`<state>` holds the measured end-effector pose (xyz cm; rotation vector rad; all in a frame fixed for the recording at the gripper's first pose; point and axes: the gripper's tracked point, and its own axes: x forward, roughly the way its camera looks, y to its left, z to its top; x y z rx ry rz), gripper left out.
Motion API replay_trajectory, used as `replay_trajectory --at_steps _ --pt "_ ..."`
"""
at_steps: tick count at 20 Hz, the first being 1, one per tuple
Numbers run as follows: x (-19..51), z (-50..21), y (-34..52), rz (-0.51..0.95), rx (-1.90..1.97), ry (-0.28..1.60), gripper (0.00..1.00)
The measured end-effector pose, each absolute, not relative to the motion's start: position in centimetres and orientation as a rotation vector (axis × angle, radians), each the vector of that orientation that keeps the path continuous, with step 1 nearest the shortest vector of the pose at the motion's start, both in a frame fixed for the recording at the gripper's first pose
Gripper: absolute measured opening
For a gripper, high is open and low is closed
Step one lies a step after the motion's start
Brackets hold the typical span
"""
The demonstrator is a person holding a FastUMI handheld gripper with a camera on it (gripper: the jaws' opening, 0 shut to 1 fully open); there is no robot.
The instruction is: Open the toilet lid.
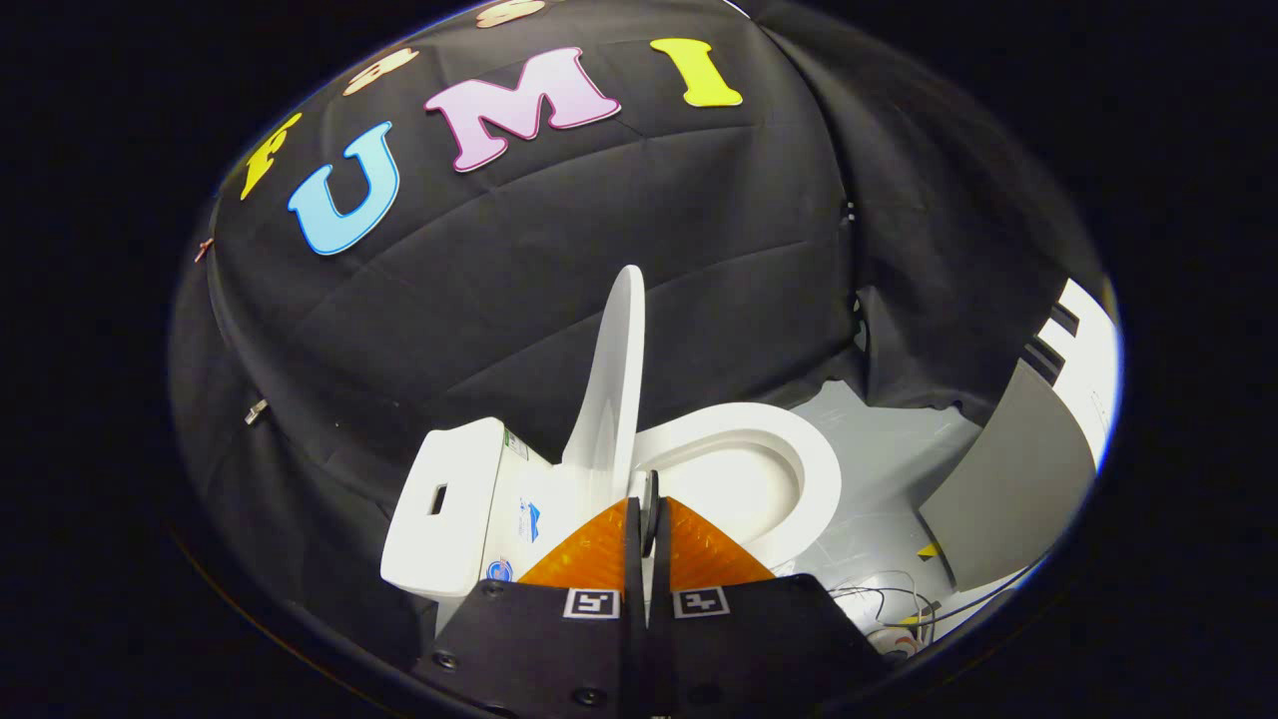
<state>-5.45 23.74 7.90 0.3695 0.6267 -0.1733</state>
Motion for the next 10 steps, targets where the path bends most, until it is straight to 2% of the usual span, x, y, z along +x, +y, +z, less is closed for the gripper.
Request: replay_trajectory --at_steps 10 --pt "-4.8 11.4 32.0 -0.154 0.272 0.608 0.05"
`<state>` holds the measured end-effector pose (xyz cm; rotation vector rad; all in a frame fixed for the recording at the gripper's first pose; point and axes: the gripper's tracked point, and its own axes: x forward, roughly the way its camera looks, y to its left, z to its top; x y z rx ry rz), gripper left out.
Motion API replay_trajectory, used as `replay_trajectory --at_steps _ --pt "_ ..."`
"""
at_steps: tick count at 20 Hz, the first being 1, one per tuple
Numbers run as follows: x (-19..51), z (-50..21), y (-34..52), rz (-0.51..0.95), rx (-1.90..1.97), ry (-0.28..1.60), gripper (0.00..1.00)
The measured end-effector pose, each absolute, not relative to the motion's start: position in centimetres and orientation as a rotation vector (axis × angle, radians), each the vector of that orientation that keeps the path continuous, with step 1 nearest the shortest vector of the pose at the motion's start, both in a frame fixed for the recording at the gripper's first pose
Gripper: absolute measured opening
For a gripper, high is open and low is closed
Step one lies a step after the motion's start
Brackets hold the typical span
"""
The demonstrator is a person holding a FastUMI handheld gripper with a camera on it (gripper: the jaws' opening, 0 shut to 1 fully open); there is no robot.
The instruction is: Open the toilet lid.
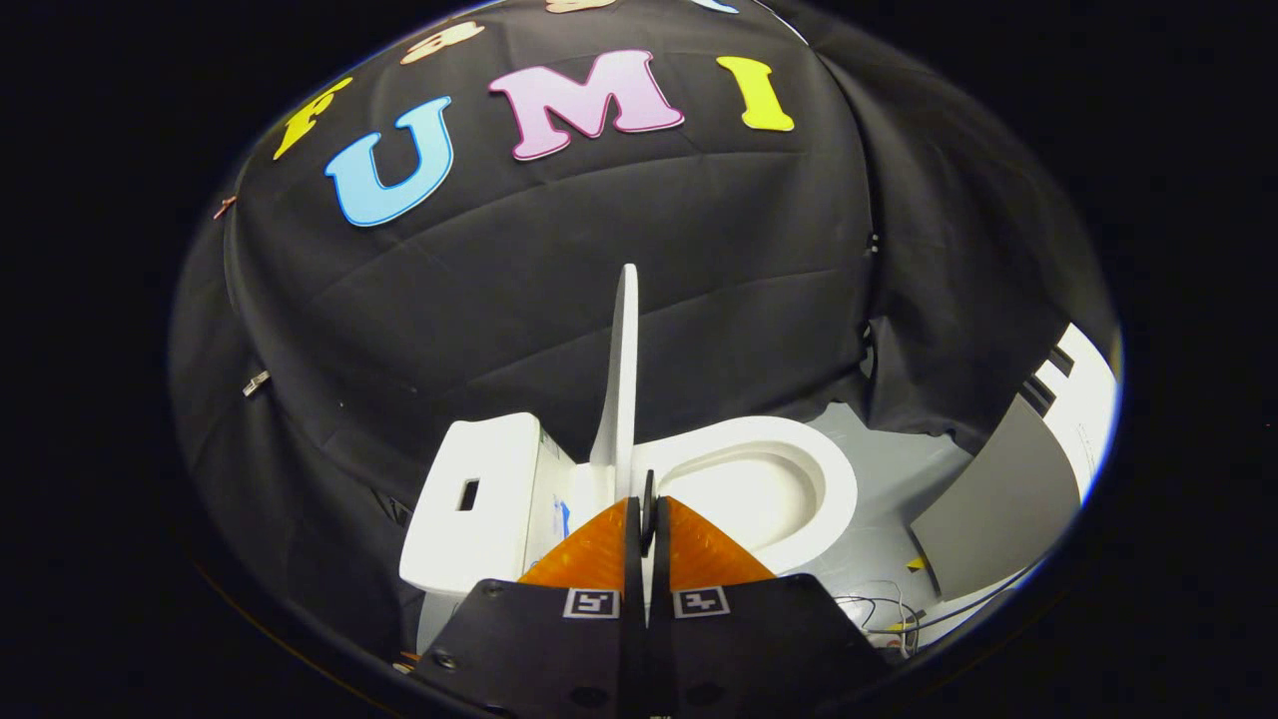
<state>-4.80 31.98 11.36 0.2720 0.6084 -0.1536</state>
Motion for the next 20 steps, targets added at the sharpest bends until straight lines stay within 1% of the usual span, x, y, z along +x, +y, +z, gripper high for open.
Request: replay_trajectory --at_steps 6,13,20 --pt "-4.5 12.2 36.3 -0.192 0.116 0.585 0.05" --pt "-4.3 12.5 41.2 -0.236 0.037 0.550 0.05" --pt "-4.2 12.0 47.1 -0.214 -0.062 0.512 0.05"
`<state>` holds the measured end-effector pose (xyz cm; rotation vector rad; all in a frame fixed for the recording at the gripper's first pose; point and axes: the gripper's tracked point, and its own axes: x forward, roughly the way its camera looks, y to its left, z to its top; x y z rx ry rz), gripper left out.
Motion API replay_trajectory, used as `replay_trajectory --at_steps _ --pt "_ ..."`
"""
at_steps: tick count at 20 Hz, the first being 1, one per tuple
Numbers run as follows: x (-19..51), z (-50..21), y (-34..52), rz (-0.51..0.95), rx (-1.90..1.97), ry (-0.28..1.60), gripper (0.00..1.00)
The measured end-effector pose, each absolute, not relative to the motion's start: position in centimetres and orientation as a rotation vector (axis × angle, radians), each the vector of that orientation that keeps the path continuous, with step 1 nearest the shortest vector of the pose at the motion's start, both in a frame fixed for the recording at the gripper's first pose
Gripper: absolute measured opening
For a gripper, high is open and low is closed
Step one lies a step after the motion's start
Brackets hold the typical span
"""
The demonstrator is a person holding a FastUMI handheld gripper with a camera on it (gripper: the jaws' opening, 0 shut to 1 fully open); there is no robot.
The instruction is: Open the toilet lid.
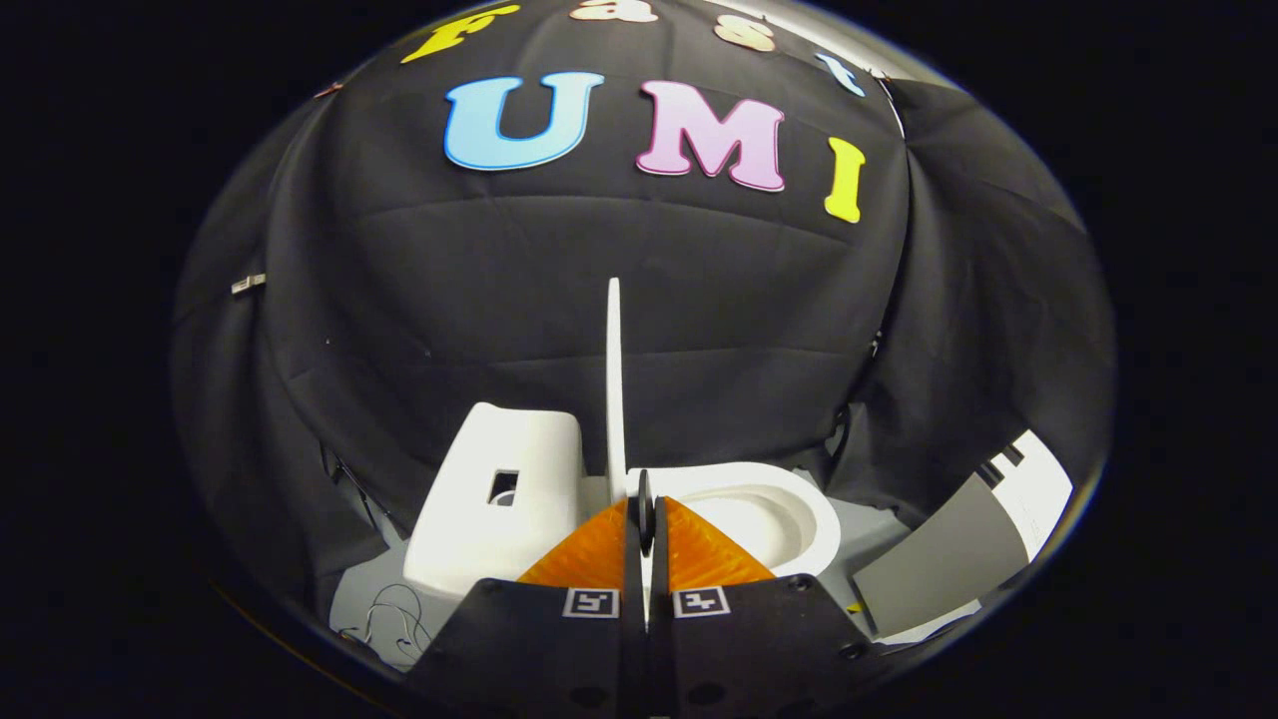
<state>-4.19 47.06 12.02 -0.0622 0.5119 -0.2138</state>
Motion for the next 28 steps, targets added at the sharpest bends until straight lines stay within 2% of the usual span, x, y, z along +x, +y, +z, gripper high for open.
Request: replay_trajectory --at_steps 9,15,18,20,22,28 --pt "-4.0 10.6 53.2 -0.170 -0.131 0.499 0.08" --pt "-3.9 10.4 53.5 -0.166 -0.136 0.498 0.08" --pt "-3.9 10.2 54.3 -0.104 -0.127 0.515 0.12" --pt "-3.6 9.6 55.3 -0.041 -0.074 0.550 0.55" --pt "-4.0 10.1 54.0 -0.057 -0.111 0.530 0.99" --pt "-4.2 12.9 53.2 -0.013 -0.091 0.465 0.99"
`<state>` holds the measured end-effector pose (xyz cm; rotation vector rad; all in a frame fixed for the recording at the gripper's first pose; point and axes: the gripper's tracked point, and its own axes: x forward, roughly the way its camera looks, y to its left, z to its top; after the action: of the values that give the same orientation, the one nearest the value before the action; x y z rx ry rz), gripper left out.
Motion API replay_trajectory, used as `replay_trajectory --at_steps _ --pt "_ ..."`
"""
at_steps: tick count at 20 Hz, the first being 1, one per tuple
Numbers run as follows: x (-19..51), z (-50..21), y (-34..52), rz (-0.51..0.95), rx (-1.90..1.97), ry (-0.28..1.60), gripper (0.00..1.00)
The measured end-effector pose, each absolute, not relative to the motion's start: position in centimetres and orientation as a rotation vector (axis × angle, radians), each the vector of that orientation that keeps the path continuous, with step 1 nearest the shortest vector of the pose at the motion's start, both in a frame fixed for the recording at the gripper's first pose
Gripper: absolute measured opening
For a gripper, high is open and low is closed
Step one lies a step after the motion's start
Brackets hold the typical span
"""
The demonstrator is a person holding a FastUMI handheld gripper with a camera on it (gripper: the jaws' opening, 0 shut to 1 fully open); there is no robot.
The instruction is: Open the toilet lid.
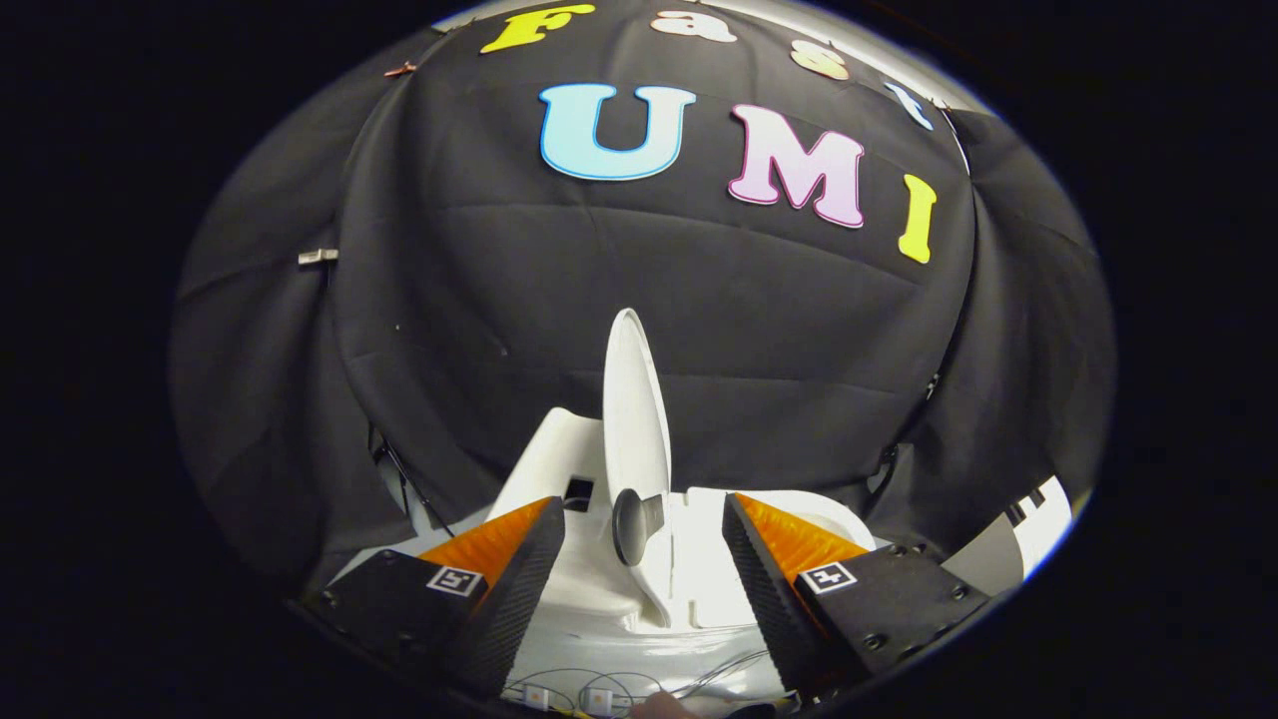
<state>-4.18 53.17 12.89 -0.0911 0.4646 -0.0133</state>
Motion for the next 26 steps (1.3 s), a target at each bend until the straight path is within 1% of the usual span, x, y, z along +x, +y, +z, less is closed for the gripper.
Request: replay_trajectory --at_steps 4,7,13,19,26 --pt "-4.4 15.1 52.2 0.030 -0.043 0.435 0.99" --pt "-5.0 17.0 51.8 0.104 0.035 0.409 0.99" --pt "-5.3 20.1 47.0 0.186 0.128 0.350 1.00" --pt "-4.5 19.3 38.9 0.187 0.179 0.314 0.99" --pt "-2.7 15.7 27.5 0.118 0.130 0.248 0.99"
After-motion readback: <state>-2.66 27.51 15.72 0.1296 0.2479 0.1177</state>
